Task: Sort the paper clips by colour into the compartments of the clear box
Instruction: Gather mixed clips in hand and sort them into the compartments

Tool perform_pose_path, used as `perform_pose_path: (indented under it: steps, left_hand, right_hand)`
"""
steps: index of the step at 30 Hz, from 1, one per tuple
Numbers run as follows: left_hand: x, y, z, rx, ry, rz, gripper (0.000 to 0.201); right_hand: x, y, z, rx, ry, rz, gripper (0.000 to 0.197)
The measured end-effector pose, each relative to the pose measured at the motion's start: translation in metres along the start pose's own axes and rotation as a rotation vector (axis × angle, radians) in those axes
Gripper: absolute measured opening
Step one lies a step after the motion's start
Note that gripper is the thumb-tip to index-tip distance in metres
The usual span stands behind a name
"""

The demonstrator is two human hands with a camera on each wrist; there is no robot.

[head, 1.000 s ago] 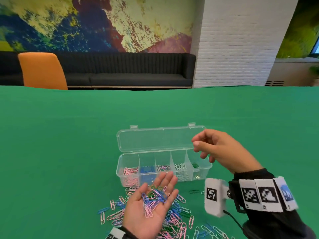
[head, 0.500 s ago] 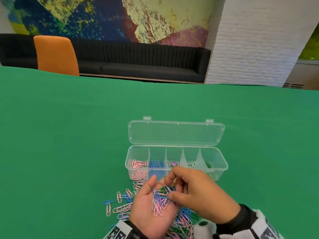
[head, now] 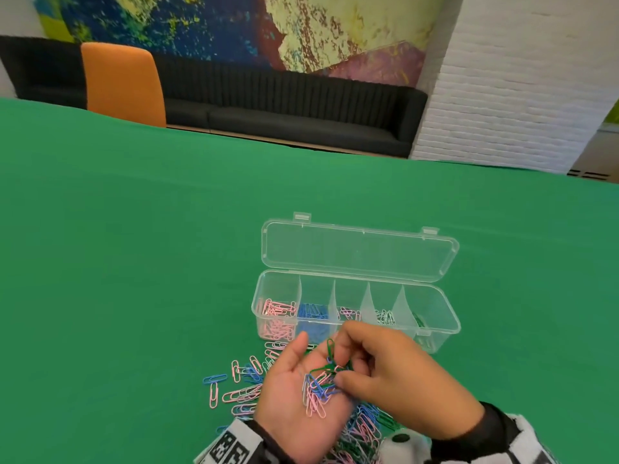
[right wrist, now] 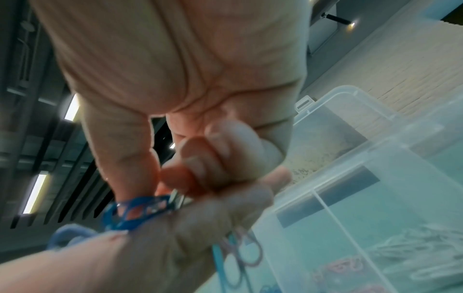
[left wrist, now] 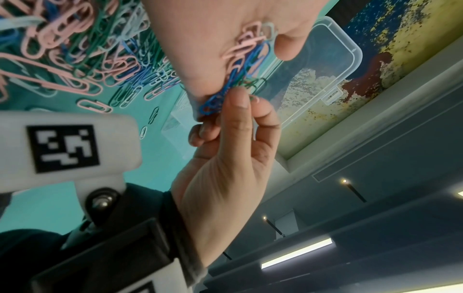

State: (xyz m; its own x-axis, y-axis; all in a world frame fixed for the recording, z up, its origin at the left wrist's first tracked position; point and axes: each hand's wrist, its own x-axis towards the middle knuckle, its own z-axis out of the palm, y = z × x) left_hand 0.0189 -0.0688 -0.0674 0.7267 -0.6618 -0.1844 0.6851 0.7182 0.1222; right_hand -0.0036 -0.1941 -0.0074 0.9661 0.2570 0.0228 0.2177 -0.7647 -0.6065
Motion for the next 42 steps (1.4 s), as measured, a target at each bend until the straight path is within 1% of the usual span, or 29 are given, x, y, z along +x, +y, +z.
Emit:
perform_pose_path:
  steps: [3,5,7,10,11,13,14,16,17,19,20,21,23,25,26,27,28,30,33,35,36,37,38,39,42]
  left_hand:
    - [0.0,0.0,0.0,-0.019,-0.046,-0.013,0.058]
    - [0.0,0.001,-0.001,-0.029,-0.045,-0.04,0.058]
    - [-0.001,0.003,0.001,0.021,0.012,-0.034,0.059]
    - [0.002,0.006,0.0,0.114,0.15,0.053,0.066]
    - [0.004,0.007,-0.003,0.106,0.157,0.079,0.064]
    - [0.006,0.008,-0.008,0.104,0.072,0.091,0.062]
    - [0.007,0.008,-0.01,0.157,0.006,0.118,0.063]
    - [0.008,0.007,-0.022,0.294,-0.084,0.262,0.061]
    - [0.009,0.007,-0.027,0.31,-0.118,0.287,0.06]
    - [0.009,0.008,-0.027,0.27,-0.179,0.26,0.06]
    - [0.01,0.009,-0.025,0.196,-0.2,0.22,0.061]
    - [0.011,0.009,-0.023,0.138,-0.191,0.176,0.064]
    - [0.006,0.009,-0.018,0.074,-0.123,0.129,0.067]
    - [0.005,0.008,-0.014,0.03,-0.149,0.114,0.061]
    - [0.005,0.008,-0.012,0.016,-0.128,0.115,0.057]
    - [0.005,0.009,-0.011,0.003,-0.078,0.125,0.054]
    - [0.007,0.01,-0.013,-0.007,-0.032,0.134,0.055]
    - [0.008,0.01,-0.013,-0.036,0.007,0.151,0.059]
    - [0.007,0.011,-0.011,-0.024,-0.021,0.137,0.06]
    - [0.005,0.012,-0.008,-0.02,-0.07,0.1,0.052]
    - [0.004,0.011,-0.008,-0.034,-0.105,0.084,0.055]
    - [0.004,0.011,-0.008,-0.052,-0.141,0.068,0.064]
    - [0.004,0.012,-0.009,-0.071,-0.161,0.055,0.071]
    - [0.003,0.012,-0.008,-0.063,-0.156,0.055,0.074]
    - [0.006,0.013,-0.011,0.005,-0.124,0.105,0.072]
  right_hand:
    - [0.005,0.001,-0.01,0.134,-0.068,0.012,0.019]
    - [0.01,0.003,-0.017,0.133,-0.058,0.009,0.015]
    - [0.012,0.007,-0.024,0.086,-0.013,0.024,0.013]
    - [0.011,0.01,-0.024,-0.005,0.002,0.052,0.008]
    - [0.01,0.008,-0.022,-0.027,-0.008,0.054,0.005]
    - [0.01,0.005,-0.015,-0.044,-0.031,0.049,0.005]
    - [0.011,0.002,-0.011,-0.074,-0.037,0.044,0.006]
    - [0.013,0.0,-0.004,-0.179,-0.036,0.034,0.014]
    - [0.013,-0.001,-0.002,-0.214,-0.031,0.032,0.019]
    - [0.013,-0.002,0.0,-0.227,-0.025,0.041,0.022]
    - [0.013,-0.001,0.0,-0.222,-0.024,0.046,0.023]
    - [0.013,0.0,-0.001,-0.214,-0.022,0.053,0.023]
    - [0.013,0.001,-0.004,-0.174,-0.003,0.059,0.018]
    - [0.013,0.002,-0.005,-0.129,0.025,0.058,0.004]
    - [0.013,0.002,-0.004,-0.108,0.033,0.052,0.008]
    - [0.013,0.002,-0.003,-0.087,0.029,0.036,0.013]
    - [0.013,0.001,-0.001,-0.075,0.023,0.017,0.015]
    - [0.015,0.001,0.002,-0.061,0.014,-0.007,0.018]
    - [0.017,0.005,0.004,0.009,0.011,0.013,0.017]
    - [0.017,0.007,0.004,0.043,-0.003,0.027,0.015]
    - [0.017,0.007,0.004,0.054,-0.009,0.032,0.016]
    - [0.018,0.007,0.004,0.068,-0.013,0.037,0.018]
    - [0.018,0.007,0.004,0.082,-0.016,0.042,0.02]
    - [0.018,0.007,0.004,0.096,-0.017,0.044,0.022]
    - [0.018,0.007,0.003,0.117,-0.02,0.039,0.025]
